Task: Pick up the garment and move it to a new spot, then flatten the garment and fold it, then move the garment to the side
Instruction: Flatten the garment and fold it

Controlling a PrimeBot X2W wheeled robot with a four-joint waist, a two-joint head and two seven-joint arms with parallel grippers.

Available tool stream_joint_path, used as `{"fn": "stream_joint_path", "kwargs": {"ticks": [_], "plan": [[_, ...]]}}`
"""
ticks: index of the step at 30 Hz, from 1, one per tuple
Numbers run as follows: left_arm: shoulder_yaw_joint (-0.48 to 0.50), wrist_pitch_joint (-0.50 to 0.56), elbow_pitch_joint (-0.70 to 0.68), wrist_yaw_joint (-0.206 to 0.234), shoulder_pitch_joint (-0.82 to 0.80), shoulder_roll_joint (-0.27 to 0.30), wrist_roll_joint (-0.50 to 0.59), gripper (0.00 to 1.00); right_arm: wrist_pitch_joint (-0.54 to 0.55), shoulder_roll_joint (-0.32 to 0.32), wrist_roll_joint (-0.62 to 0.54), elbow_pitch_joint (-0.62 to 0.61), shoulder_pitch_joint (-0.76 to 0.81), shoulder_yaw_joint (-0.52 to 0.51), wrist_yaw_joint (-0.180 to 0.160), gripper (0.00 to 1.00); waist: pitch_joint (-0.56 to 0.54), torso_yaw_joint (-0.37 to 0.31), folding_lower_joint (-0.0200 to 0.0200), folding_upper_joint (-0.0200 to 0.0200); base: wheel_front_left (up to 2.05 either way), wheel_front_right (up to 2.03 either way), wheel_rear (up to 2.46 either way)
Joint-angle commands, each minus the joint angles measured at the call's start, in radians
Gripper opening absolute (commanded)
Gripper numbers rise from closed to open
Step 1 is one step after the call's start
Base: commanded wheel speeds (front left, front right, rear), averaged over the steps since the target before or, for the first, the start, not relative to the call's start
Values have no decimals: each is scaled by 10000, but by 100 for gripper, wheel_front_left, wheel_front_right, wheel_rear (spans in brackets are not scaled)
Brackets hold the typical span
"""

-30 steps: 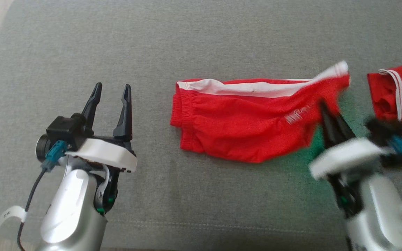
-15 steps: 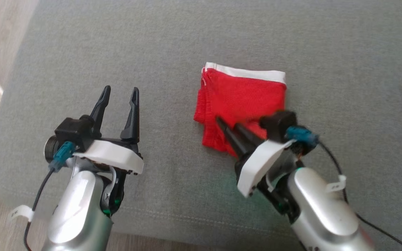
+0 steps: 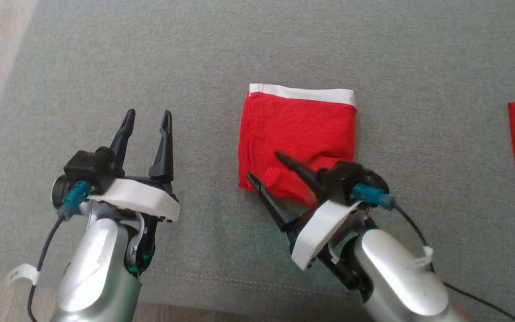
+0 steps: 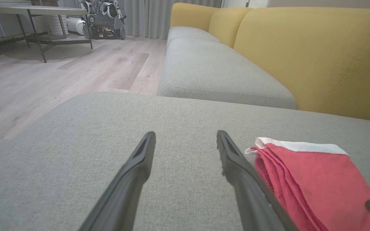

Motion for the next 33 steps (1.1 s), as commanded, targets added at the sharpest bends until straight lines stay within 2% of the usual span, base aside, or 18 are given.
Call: {"fn": "stream_joint_path", "kwargs": {"ticks": [1,5,10,11,14,17,21,33], "plan": [[401,-121,-336,57,-220,222,-42,100,-331,141,-164,-732,-164,-15,65,100,-95,-141,0,0,0,0,0],[457,-122,-483,124,-131,294,67,100,-736,4,-463,-1605,65,-937,65,100,-263,-352,0,0,0,0,0],[599,-123,-751,192,108,510,188,100,-938,-69,-1033,-2649,750,-3225,65,100,-553,-638,0,0,0,0,0],[599,-123,-751,192,108,510,188,100,-938,-69,-1033,-2649,750,-3225,65,100,-553,-638,0,0,0,0,0],[654,-123,-941,231,332,647,223,100,-857,-45,-1370,-3157,1324,-4733,65,100,-731,-802,0,0,0,0,0],[693,-112,-1120,266,599,807,240,100,-729,-27,-1611,-3470,1862,-5738,65,100,-962,-970,0,0,0,0,0],[679,36,-1442,340,1036,1000,285,100,-543,-8,-1781,-3721,2448,-6215,65,100,-1331,-1166,0,0,0,0,0],[475,743,-2487,570,2764,1330,242,100,-153,95,-1823,-4100,3990,-6712,65,100,-2622,-1231,0,0,0,0,0]]}}
